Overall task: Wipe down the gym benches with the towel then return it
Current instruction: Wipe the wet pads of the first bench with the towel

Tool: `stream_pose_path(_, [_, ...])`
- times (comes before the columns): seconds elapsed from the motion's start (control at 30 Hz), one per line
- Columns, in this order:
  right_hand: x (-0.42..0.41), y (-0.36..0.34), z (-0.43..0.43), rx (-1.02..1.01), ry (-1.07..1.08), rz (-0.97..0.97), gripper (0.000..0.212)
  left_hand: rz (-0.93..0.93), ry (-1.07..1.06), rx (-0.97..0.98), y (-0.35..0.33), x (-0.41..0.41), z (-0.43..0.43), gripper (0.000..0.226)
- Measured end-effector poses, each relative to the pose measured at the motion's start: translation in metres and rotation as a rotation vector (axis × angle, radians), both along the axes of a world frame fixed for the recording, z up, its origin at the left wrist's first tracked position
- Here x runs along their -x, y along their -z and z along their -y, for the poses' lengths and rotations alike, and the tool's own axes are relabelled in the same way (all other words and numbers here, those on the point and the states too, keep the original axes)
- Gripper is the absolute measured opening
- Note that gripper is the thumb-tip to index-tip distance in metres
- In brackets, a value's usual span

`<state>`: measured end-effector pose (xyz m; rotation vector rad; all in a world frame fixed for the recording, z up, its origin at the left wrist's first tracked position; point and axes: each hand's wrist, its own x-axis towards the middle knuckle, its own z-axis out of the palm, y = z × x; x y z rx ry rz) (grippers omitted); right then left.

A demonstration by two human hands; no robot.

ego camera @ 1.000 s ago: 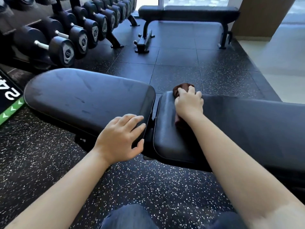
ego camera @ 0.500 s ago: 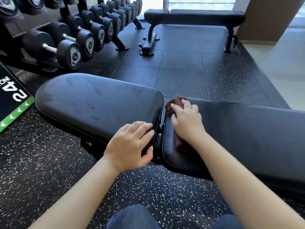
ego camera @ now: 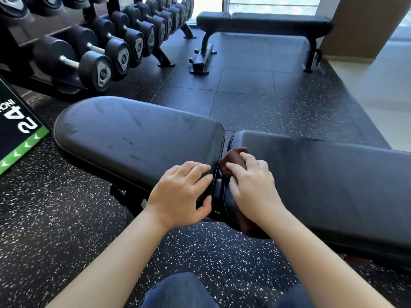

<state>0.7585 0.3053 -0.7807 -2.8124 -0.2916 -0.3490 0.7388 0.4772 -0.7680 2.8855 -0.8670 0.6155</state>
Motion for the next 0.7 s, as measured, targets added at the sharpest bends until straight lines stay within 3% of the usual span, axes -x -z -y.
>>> stream_pose_path(0.27, [-0.109, -0.012, 0.007, 0.089, 0.096, -0.137, 0.036, 0.01, 0.008, 0.02, 0.004, -0.002, -0.001, 0.036])
stream_pose_path(0.53, [0.023, -0.002, 0.002, 0.018, -0.04, 0.048, 0.043, -0.014, -0.001, 0.022, 0.001, -0.001, 0.0, 0.038])
stream_pose_path(0.7, [-0.012, -0.005, 0.003, 0.017, -0.042, -0.02, 0.038, -0.042, -0.003, 0.026, 0.0, -0.001, -0.001, 0.038])
